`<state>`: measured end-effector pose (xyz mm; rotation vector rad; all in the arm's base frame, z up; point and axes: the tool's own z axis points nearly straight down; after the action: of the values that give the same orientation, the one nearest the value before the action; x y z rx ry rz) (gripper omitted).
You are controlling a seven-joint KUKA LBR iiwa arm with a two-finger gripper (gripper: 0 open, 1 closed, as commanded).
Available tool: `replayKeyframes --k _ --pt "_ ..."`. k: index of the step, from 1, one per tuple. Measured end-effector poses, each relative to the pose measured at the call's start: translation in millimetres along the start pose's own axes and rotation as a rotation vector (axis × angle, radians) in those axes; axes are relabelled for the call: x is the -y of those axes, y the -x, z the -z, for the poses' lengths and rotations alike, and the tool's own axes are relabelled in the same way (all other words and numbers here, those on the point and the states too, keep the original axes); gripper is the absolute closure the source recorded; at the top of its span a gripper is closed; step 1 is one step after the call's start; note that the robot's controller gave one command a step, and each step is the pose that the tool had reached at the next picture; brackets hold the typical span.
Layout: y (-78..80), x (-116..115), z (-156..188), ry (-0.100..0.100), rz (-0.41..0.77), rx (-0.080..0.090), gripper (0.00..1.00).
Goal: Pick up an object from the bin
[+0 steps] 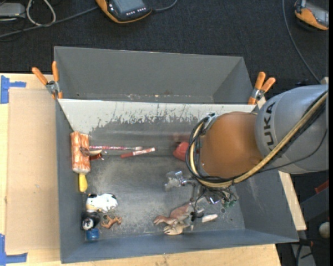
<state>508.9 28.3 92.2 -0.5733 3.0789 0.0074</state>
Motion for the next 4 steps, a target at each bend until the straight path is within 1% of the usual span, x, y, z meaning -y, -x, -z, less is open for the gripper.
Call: replayKeyframes --k 1,2,3,4 --pt "-1.1 32 -5 -0.002 -0.182 0.000 0.00" --pt "-26.3 34 -21 -0.002 0.153 0.003 1.00" --pt "-26.3 34 -20 -0.002 0.153 0.003 1.00" --pt "-4.3 35 53 0.001 0.219 0.000 1.00"
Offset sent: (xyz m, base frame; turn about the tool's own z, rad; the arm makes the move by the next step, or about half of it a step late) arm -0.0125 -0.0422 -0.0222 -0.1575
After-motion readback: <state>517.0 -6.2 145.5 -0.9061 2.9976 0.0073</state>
